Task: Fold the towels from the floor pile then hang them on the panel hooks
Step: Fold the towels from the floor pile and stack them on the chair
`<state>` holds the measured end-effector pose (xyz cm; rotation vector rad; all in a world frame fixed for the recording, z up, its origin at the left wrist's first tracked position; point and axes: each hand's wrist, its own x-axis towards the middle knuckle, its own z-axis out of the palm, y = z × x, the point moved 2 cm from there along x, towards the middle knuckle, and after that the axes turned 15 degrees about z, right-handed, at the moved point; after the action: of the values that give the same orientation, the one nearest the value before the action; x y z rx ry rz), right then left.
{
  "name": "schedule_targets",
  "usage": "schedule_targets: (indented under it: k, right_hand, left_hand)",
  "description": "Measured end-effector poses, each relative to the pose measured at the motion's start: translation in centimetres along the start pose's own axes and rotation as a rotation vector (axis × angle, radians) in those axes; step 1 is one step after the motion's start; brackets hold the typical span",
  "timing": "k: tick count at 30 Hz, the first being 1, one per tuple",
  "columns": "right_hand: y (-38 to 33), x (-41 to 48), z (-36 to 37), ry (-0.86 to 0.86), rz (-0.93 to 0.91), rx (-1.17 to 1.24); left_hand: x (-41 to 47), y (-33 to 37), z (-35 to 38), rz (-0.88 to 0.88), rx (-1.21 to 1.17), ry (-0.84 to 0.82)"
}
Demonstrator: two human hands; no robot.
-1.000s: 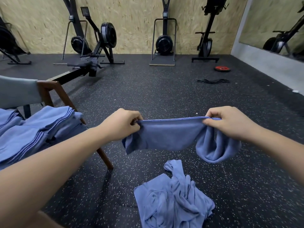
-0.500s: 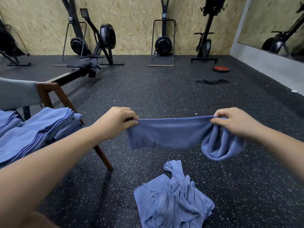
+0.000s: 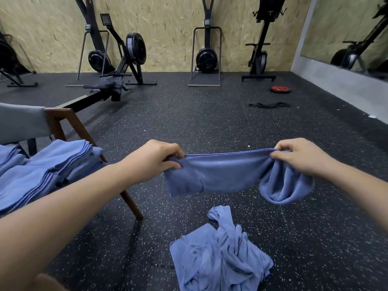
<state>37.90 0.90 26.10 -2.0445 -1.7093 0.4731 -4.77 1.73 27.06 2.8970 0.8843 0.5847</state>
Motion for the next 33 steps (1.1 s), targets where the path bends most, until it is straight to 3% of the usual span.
schedule_targets:
  k: [9, 15, 18, 21, 26, 33]
  right_hand:
    - [-0.1, 0.0, -0.2, 0.007, -0.013, 0.008]
    - [0.3, 0.1, -0.1, -0.011, -0.011, 0.004]
    - [0.4, 0.3, 0.1, -0.019, -0.014, -0.01]
    - [0.2, 0.2, 0.2, -0.044, -0.034, 0.024]
    - [0.1, -0.1, 1.3, -0.084, -0.06, 0.105]
    - [-3.2, -2.5, 5.0, -0.145, -0.09, 0.089]
  left_hand:
    - [-0.5, -0.3, 0.0, -0.063, 0.085, -0.097]
    - [-1.2, -1.0, 0.2, -0.323, -0.186, 0.131]
    - [-1.3, -1.1, 0.0, -0.361, -0.318, 0.117]
    - [-1.5, -1.6, 0.0, -0.39, -0.283, 0.108]
    - [-1.3, -1.7, 0.3, -0.492, -0.449, 0.251]
    - [-0.3, -0.6, 1.6, -0.554, -0.331, 0.234]
